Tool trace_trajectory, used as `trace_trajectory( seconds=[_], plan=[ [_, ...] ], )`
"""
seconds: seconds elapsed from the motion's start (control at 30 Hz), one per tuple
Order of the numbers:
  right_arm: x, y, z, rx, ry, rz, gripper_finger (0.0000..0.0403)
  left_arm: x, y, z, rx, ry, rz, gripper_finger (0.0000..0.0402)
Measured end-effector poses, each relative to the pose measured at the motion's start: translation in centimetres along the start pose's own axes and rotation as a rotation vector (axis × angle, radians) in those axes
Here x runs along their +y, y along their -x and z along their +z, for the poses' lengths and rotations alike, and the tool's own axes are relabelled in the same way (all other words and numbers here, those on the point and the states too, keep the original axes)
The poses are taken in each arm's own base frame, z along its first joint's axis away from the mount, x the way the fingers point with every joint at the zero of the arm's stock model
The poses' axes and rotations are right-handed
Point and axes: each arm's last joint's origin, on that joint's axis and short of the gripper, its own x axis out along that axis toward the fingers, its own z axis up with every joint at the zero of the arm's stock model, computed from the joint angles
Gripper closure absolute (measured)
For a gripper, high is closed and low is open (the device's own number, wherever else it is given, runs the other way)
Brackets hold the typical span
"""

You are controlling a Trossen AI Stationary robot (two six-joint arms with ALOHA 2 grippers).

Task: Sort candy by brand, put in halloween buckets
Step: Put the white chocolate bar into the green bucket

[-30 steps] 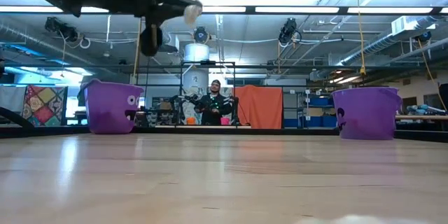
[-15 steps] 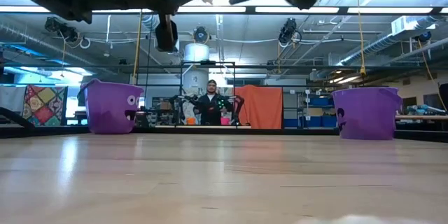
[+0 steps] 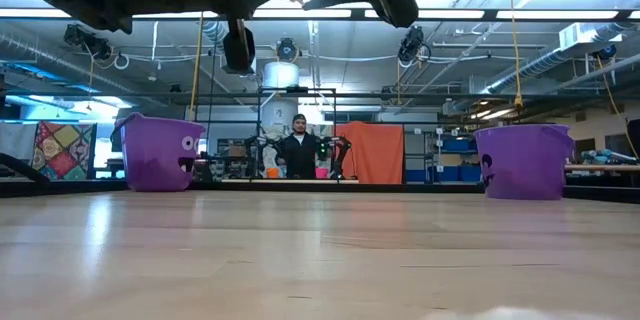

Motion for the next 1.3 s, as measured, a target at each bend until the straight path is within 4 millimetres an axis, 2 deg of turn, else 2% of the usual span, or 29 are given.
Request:
trace_trajectory(
  seconds=[0.2, 0.37, 0.5, 0.7, 0.87, 0.97, 1.1, 1.3],
  plan=[
    [0.0, 0.0, 0.0, 0.013, -0.003, 0.01, 0.03, 0.0, 0.0, 0.0, 0.011, 0.001, -0.011, 0.0383],
    [0.1, 0.0, -0.1, 0.028, 0.0, 0.023, 0.0366, 0.0, 0.0, 0.0, 0.012, 0.004, -0.012, 0.0346],
    [0.5, 0.6, -0.4, 0.062, 0.025, 0.048, 0.0384, -0.3, 0.0, 0.2, 0.023, 0.01, -0.07, 0.0313],
    [1.0, 3.5, -0.2, 0.106, 0.08, 0.075, 0.0398, -2.3, 0.4, 1.6, -0.048, 0.035, -0.331, 0.0284],
    [0.3, 8.0, -0.2, 0.206, 0.085, 0.006, 0.04, -3.1, 0.8, 2.2, -0.095, 0.033, -0.439, 0.0282],
    [-0.2, 11.4, -0.7, 0.334, 0.094, 0.0, 0.0401, -3.0, 0.7, 2.0, -0.074, 0.035, -0.426, 0.0282],
    [-0.8, 16.2, -1.8, 0.48, 0.123, 0.016, 0.0402, -2.5, 0.4, 0.6, 0.048, 0.038, -0.347, 0.0282],
    [-1.2, 21.3, -3.4, 0.602, 0.102, 0.049, 0.0402, -3.1, 0.0, -0.2, 0.104, 0.019, -0.319, 0.0282]
  ],
)
